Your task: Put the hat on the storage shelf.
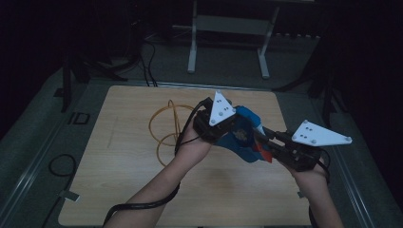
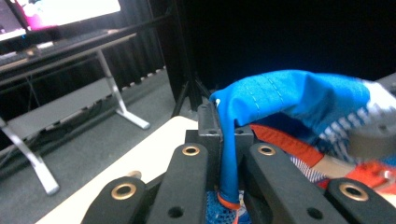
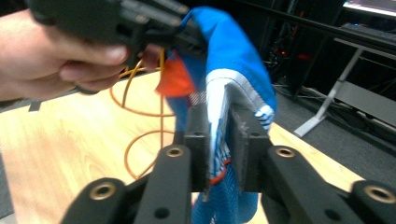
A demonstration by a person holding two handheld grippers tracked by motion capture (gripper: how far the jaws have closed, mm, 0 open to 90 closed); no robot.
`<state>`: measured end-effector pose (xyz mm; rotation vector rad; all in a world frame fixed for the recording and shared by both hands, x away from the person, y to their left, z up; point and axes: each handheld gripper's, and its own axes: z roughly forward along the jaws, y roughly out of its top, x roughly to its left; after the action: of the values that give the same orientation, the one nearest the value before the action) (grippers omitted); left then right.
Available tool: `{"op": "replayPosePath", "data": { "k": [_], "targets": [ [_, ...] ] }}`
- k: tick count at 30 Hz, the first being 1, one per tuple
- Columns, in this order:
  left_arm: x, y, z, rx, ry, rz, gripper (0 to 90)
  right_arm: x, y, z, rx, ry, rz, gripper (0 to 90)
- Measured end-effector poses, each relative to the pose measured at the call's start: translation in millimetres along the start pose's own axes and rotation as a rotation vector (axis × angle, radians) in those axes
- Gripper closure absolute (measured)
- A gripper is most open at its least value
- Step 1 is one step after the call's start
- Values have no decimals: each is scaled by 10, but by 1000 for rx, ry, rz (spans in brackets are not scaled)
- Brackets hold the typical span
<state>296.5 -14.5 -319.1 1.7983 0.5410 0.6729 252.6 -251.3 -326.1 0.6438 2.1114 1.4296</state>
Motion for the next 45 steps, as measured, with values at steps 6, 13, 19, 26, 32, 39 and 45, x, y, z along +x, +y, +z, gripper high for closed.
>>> {"op": "replayPosePath", "data": {
  "k": [6, 13, 19, 26, 32, 39, 45],
  "targets": [
    [58, 9, -57, -32, -41, 14, 889, 76, -42, -55, -2, 54, -25, 622],
    [186, -30, -149, -97, -104, -9, 889, 84, -42, -258, -42, 72, -32, 581],
    [255, -55, -200, -163, -246, -6, 888, 11, -69, -304, -46, 57, -29, 589],
    [321, -64, -246, -248, -356, -44, 888, 54, -117, -284, -53, 90, -31, 584],
    [347, -85, -247, -276, -439, -73, 888, 116, -138, -229, -46, 83, -56, 525],
    [342, -87, -235, -280, -517, -83, 888, 109, -155, -131, -40, 100, -48, 532],
    [332, -86, -225, -273, -565, -82, 887, 113, -130, -62, -47, 112, -53, 516]
  ]
}}
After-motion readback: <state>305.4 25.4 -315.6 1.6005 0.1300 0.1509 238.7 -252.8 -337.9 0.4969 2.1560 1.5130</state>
